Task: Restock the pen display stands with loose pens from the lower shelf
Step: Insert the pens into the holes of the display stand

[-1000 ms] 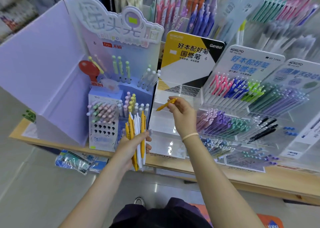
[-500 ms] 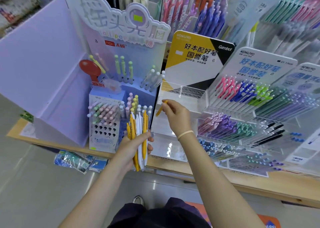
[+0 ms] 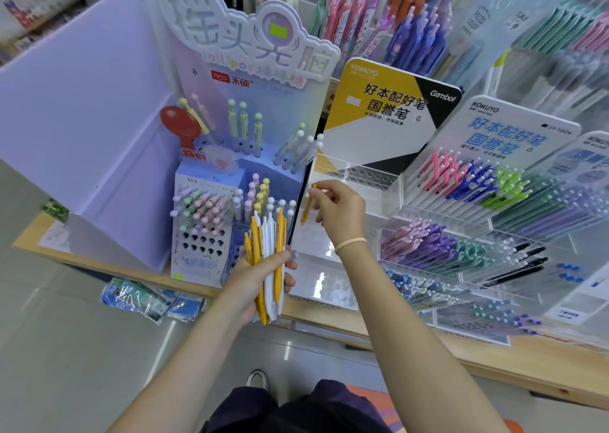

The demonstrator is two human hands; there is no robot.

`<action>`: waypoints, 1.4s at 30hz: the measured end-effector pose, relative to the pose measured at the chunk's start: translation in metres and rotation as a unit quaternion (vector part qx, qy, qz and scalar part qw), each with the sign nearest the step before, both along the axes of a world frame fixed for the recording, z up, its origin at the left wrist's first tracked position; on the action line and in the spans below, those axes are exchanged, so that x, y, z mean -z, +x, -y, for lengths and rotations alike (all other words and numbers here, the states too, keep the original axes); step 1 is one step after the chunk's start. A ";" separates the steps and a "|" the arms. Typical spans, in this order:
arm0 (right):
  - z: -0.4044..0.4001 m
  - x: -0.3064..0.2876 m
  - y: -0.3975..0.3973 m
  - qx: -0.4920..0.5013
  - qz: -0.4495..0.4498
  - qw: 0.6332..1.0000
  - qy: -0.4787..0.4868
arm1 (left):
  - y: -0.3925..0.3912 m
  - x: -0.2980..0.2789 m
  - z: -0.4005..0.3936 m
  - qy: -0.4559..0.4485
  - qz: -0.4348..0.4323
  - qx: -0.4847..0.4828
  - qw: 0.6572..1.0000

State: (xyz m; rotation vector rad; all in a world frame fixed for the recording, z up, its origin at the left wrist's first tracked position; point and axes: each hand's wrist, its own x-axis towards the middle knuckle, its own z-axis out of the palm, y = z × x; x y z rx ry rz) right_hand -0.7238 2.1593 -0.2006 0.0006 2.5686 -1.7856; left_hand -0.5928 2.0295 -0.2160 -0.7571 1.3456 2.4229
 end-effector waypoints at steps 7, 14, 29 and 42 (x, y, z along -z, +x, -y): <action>-0.006 0.000 -0.001 -0.006 0.005 1.000 -0.005 | -0.003 -0.006 -0.001 0.032 -0.031 0.011 0.999; -0.004 0.009 0.002 -0.005 -0.031 0.996 0.081 | 0.004 0.002 0.002 0.027 -0.021 0.004 0.999; -0.016 -0.003 0.066 -0.136 0.195 0.968 -0.085 | 0.011 0.013 -0.007 -0.027 -0.007 0.035 0.999; -0.045 -0.016 0.073 -0.109 0.227 0.937 -0.243 | 0.015 0.008 -0.019 -0.025 -0.009 0.009 1.000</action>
